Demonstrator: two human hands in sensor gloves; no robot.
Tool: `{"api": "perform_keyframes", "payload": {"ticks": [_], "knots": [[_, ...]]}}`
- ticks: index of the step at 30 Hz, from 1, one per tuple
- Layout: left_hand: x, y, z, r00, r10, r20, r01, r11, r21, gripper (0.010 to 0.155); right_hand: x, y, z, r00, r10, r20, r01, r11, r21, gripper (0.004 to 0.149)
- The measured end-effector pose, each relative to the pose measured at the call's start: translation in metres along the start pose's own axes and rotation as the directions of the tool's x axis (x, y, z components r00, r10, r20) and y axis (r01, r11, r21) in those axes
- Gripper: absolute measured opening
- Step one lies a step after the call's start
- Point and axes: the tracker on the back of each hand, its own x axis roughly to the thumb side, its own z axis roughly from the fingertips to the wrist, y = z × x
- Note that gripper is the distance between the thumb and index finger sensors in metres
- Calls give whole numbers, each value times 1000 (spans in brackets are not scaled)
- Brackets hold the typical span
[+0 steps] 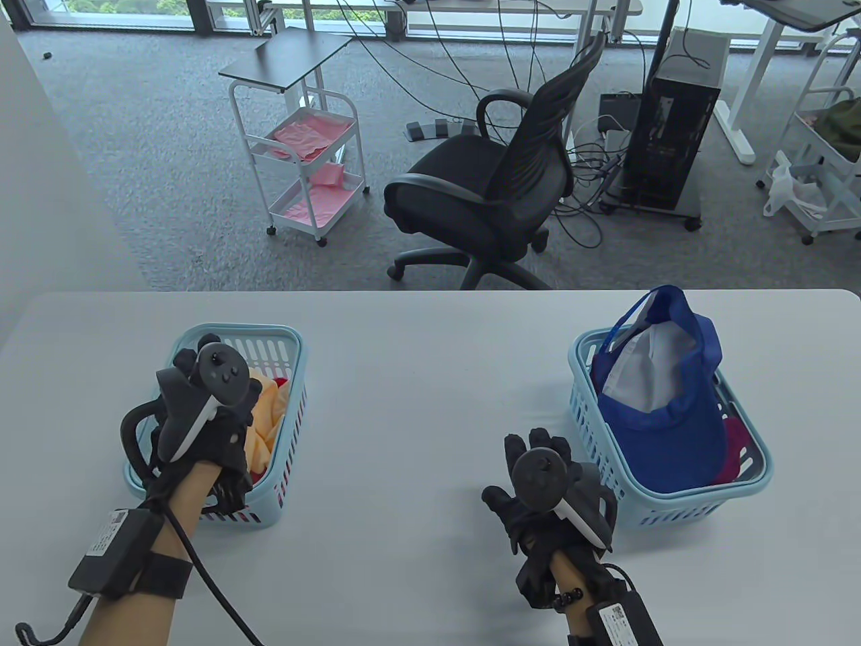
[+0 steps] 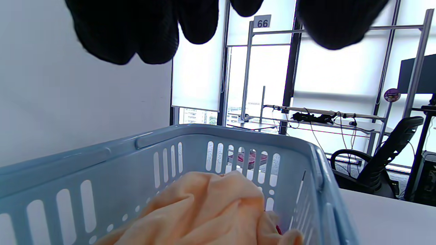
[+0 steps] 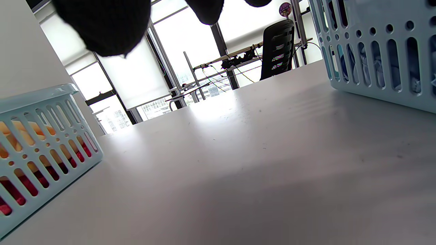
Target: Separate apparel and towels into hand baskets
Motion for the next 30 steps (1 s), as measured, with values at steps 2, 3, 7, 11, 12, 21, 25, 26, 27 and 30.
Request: {"api": "perform_keyframes", "payload": {"ticks": [2, 3, 7, 11, 12, 21, 25, 26, 27, 30], "knots": [[9, 1, 11, 999, 13, 52, -13, 1000, 17, 83, 0, 0, 0, 1000, 4, 0, -4, 1000, -2, 82], [15, 2, 19, 996, 13, 90, -15, 999, 28, 84, 0, 0, 0, 1000, 5, 1, -5, 1000, 0, 82], [33, -3, 51, 972, 42, 230, -57, 997, 60, 89, -1, 1, -1, 1000, -1, 9, 1, 1000, -15, 83], [54, -23, 80, 931, 7, 366, -36, 997, 74, 94, 0, 0, 0, 1000, 0, 21, 0, 1000, -30, 86], [59, -29, 87, 922, -25, 386, -15, 995, 99, 94, 0, 0, 0, 1000, -1, 24, 1, 999, -36, 86], [91, -101, 109, 874, -232, 426, 146, 963, 225, 93, 1, -1, 2, 999, 34, 35, -30, 993, -117, 88], [96, -116, 115, 852, -254, 458, 178, 963, 202, 93, 1, -1, 3, 999, 40, 33, -35, 990, -140, 87], [99, -118, 118, 841, -264, 472, 184, 960, 209, 93, 1, 0, 3, 998, 46, 35, -40, 988, -149, 87], [100, -119, 120, 836, -270, 477, 191, 959, 208, 93, 1, 0, 3, 998, 47, 35, -42, 988, -150, 87], [103, -121, 126, 827, -272, 491, 188, 959, 214, 94, 1, 1, 4, 998, 60, 32, -54, 987, -152, 86]]}}
